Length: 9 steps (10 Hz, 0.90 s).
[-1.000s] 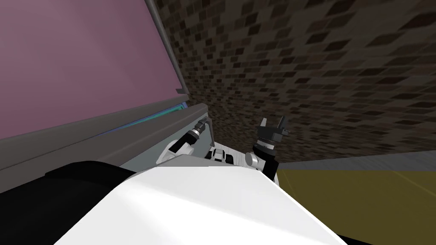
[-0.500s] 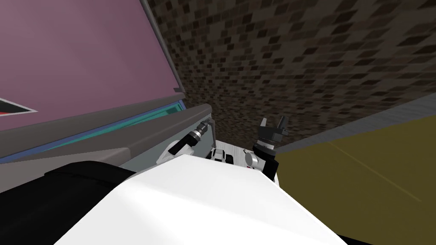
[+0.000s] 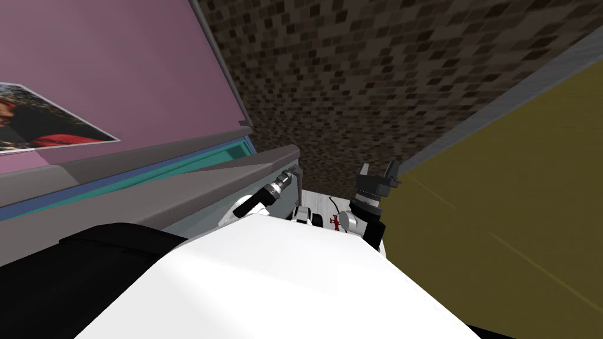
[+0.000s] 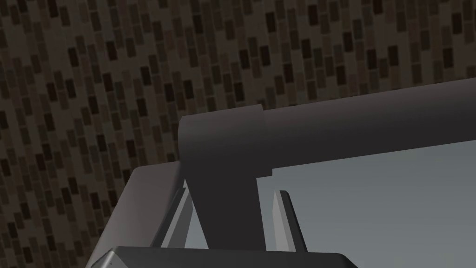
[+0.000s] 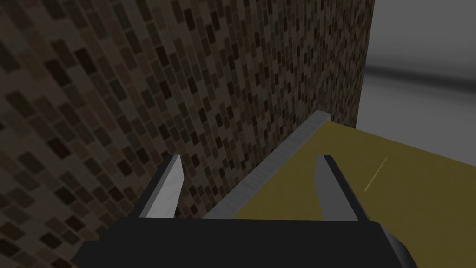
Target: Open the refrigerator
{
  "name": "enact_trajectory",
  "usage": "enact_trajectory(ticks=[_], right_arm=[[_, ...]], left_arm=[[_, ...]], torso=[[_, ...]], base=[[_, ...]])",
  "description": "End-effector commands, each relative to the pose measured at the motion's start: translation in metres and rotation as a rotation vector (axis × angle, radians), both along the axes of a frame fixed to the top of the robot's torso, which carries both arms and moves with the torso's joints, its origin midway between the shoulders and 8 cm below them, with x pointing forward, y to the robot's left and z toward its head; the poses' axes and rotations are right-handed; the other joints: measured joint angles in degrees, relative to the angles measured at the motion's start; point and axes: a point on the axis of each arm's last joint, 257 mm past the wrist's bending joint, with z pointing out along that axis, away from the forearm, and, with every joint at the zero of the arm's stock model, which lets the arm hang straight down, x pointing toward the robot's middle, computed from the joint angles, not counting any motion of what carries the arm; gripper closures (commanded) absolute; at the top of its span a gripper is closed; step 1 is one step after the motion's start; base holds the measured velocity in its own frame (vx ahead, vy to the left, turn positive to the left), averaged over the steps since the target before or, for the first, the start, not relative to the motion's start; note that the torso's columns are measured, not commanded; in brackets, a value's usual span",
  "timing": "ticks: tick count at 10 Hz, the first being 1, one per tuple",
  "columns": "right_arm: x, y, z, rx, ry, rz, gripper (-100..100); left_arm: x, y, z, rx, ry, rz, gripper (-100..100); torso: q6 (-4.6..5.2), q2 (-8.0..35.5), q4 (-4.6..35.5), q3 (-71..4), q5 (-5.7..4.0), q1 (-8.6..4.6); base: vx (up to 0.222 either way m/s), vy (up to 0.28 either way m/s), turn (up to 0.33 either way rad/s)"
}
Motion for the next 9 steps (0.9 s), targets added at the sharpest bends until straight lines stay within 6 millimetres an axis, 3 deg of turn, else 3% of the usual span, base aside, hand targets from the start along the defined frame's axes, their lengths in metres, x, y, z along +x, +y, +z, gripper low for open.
enact_trajectory(ticks=[1,3,9], right_arm=[[0.000,0.000,0.000,0.000,0.000,0.000,0],[0.000,0.000,0.000,0.000,0.000,0.000,0],[0.000,0.000,0.000,0.000,0.000,0.000,0]], left_arm=[[-0.011,-0.017,-0.005,0.008,0.014,-0.062,100],[-0.012,-0.021,-0.001,0.004,0.006,-0.072,100],[-0.033,-0.061,-0.004,0.003,0.015,-0.198,100]], torso=[[-0.04,-0.05,0.00,-0.02,0.00,-0.01],[0.09,-0.16,-0.06,-0.11,-0.08,-0.31],[0.04,-0.03,-0.01,0.13,-0.09,-0.15]], base=[[-0.287,-0.141,-0.137],[-0.225,-0.131,-0.078],[-0.248,-0.043,-0.132]])
